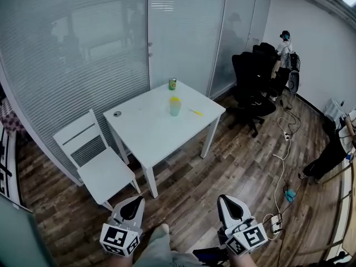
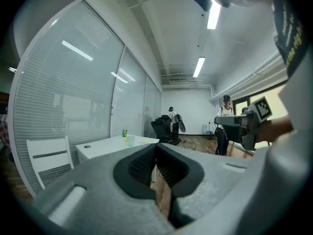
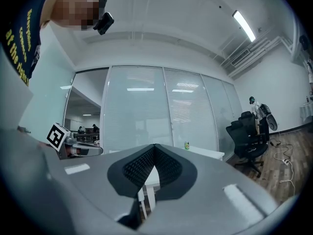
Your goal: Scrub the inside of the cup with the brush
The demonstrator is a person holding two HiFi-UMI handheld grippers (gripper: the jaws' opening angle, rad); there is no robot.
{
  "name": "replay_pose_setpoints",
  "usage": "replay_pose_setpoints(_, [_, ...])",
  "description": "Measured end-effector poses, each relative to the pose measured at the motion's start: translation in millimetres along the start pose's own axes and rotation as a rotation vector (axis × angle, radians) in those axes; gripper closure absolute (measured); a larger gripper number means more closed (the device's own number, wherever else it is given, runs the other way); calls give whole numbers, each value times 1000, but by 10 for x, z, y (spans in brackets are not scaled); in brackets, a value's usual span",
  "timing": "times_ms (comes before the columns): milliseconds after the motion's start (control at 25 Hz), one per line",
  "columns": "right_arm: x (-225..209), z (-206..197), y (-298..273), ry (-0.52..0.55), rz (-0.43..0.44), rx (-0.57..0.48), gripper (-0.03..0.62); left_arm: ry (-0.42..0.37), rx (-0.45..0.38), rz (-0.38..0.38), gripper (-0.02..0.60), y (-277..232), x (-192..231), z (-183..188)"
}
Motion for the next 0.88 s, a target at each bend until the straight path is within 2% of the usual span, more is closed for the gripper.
replay_pose_setpoints(400, [-363,-12,-504,-6,-56,4,588,23,-6,-19,581,-669,437,-36])
replay_pose_setpoints(880, [-833,200,-1530,15,-122,-27,588,7,-28,-90,580,-1808,1151,168])
Point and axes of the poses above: the fingertips, and each gripper's own axes: y backward along the fingers, x to its left, z out of its top, the point moved 5 cm from there along y, backward along the fingers, and after that the axes turned 7 degrees about -y, right-handed, at the moved point
